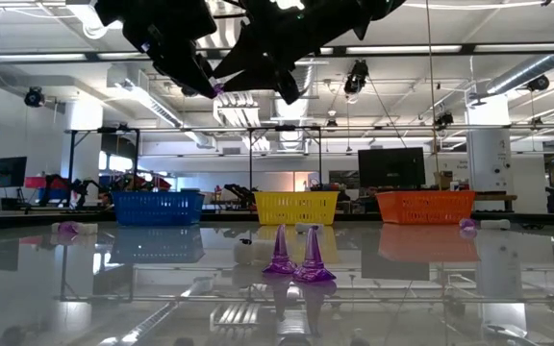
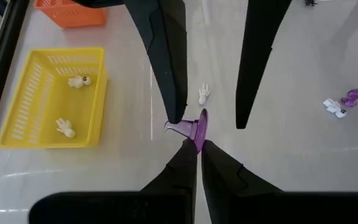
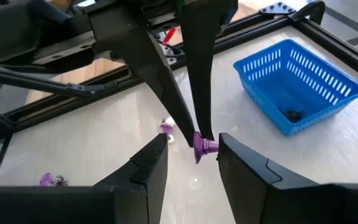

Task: Sort Halloween decoration
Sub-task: Put the purple hat toy into the orange bin

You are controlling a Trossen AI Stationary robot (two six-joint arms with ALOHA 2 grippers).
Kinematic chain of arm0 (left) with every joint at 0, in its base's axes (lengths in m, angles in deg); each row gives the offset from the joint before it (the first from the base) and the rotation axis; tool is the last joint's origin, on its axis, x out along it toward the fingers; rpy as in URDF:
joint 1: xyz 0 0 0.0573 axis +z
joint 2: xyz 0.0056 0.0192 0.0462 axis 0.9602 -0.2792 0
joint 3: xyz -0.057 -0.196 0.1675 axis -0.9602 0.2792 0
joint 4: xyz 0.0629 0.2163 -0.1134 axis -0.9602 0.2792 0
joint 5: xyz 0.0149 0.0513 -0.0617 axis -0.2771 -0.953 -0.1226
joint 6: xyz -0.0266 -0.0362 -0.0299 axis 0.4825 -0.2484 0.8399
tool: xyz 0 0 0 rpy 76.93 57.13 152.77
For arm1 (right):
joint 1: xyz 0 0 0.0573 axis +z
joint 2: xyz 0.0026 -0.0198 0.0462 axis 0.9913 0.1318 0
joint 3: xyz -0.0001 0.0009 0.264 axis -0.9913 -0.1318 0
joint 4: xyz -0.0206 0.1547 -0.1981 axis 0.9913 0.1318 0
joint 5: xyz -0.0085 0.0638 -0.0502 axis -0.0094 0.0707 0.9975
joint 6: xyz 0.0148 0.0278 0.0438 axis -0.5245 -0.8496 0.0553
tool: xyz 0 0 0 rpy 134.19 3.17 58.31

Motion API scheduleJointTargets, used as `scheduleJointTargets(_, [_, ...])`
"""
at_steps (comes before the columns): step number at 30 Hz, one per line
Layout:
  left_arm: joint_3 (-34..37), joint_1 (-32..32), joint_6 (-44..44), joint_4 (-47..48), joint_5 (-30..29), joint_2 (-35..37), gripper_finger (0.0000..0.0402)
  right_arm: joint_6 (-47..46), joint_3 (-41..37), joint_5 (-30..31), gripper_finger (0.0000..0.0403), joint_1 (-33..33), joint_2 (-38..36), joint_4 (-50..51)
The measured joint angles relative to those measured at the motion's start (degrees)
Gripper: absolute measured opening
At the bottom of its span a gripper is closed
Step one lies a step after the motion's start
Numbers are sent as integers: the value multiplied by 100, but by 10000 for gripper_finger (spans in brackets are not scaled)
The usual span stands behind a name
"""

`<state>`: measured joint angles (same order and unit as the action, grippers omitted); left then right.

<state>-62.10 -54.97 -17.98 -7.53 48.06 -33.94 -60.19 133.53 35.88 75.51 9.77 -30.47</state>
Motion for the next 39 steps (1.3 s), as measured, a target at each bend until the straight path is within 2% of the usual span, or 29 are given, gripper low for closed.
scheduleJointTargets(8, [0,21,0,61,-23,0,0,-56,-2,35,116,2,0,295])
scheduleJointTargets(24, [0,21,-114,-5,-23,4,0,-114,-2,186,55,2,-2,159])
scheduleJointTargets(35, [0,21,-111,-158,-10,7,0,-202,-2,199,45,0,-5,54])
scheduleJointTargets(39, [0,21,-94,-182,3,7,0,-217,-2,225,16,0,-9,54])
